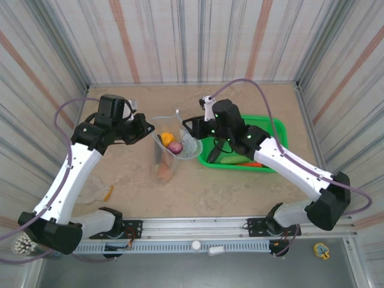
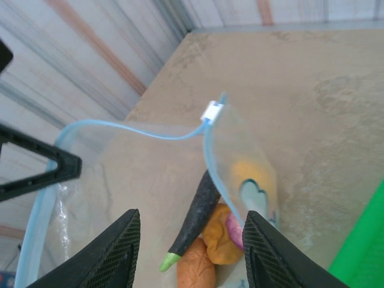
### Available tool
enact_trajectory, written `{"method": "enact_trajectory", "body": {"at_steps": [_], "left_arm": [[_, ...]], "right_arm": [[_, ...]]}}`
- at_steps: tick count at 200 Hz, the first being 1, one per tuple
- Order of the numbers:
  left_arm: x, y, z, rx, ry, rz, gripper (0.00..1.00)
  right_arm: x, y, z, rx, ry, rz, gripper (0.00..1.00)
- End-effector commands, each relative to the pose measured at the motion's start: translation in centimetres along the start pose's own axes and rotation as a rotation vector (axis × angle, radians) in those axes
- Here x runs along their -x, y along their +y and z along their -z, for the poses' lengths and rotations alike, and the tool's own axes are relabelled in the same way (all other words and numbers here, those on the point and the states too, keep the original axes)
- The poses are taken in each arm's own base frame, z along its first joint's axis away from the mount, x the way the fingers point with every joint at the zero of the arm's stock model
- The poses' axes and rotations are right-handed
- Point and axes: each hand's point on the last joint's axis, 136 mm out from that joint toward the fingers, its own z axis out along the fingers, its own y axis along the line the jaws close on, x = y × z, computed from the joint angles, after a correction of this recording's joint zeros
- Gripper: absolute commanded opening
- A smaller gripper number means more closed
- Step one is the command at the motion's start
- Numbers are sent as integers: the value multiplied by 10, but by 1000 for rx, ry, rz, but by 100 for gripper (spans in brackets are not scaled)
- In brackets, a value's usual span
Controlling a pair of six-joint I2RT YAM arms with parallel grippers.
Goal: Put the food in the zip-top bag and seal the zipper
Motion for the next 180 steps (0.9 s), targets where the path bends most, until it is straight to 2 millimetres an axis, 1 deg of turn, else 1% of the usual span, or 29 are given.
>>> {"method": "enact_trajectory", "body": {"at_steps": [1,15,17,29,41,52,60,72,97,106,121,142,162,180], "left_arm": [[-1,7,5,23,-21,-21,0],[-2,7,5,23,-22,-19,0],[-2,7,5,24,-22,-19,0],[-1,7,5,24,-26,-18,0],[-2,8,5,26,-26,-17,0],[-3,9,4,26,-23,-12,0],[-4,9,2,23,-17,-10,0],[-5,10,-1,22,-10,-5,0],[-6,10,-6,18,10,0,0],[-6,10,-7,16,15,0,0],[-7,8,-9,11,23,-5,0],[-5,8,-6,14,11,-17,0],[-3,9,-4,29,1,-28,0],[-2,11,-2,38,-6,-32,0]], "right_arm": [[7,-27,26,-81,26,-109,45],[6,-49,34,-129,49,-202,46],[9,-53,36,-140,40,-217,46],[6,-74,43,-211,25,-275,47],[2,-95,49,-292,10,-314,49],[-7,-113,50,-345,29,-366,50],[-17,-123,45,-355,62,-412,51],[-35,-137,32,-366,133,-482,52],[-78,-173,12,-531,300,-567,51],[-91,-182,5,-580,351,-585,52],[-110,-192,-11,-602,412,-611,55],[-127,-203,-30,-629,468,-650,58],[-135,-211,-47,-640,492,-665,60],[-143,-217,-62,-649,532,-679,61]]}}
